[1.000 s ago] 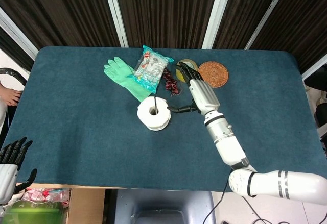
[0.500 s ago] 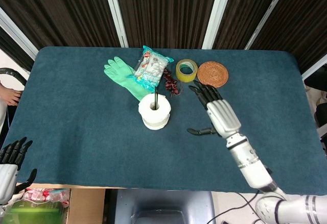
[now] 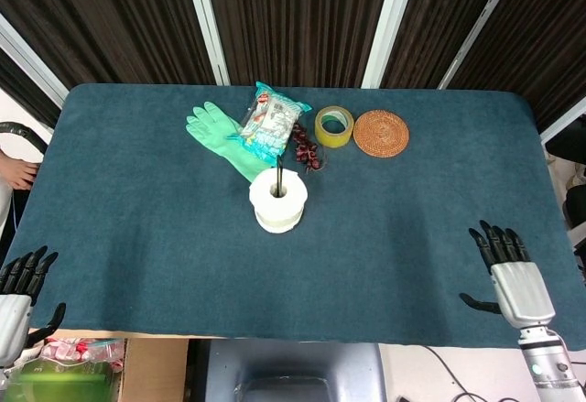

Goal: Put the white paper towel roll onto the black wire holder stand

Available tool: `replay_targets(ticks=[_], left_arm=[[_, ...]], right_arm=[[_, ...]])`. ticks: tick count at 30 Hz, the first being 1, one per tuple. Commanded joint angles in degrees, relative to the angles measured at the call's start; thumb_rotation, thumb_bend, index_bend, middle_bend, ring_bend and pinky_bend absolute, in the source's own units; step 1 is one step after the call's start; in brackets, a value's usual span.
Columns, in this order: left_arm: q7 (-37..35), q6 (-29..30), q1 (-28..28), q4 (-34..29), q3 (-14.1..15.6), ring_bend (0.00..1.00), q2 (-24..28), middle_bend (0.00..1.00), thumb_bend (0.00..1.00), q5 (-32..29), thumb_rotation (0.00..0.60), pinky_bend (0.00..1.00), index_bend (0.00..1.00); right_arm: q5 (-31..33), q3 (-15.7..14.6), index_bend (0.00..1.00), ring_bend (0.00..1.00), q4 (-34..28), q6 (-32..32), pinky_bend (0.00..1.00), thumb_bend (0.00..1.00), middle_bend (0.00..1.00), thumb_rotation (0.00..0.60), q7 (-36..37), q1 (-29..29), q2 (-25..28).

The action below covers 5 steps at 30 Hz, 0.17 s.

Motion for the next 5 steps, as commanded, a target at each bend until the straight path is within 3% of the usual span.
replay_targets(ticks=[1, 5], left_arm=[[0.0, 0.0, 0.0, 0.0, 0.0, 0.0, 0.0, 0.0, 0.41, 0.0, 0.6, 0.09, 0.0], [0.0, 0.0, 0.0, 0.0, 0.0, 0.0, 0.0, 0.0, 0.42, 0.0, 0.6, 0.09, 0.0]], right_arm=[[1.45, 1.98, 0.0, 0.0, 2.79, 2.16, 0.0, 0.14, 0.0, 0.6, -0.67, -2.6, -1.85], [0.16, 2.46, 0.0, 0.0, 2.89, 2.65, 0.0, 0.14, 0.0, 0.6, -1.73, -3.49, -2.15]])
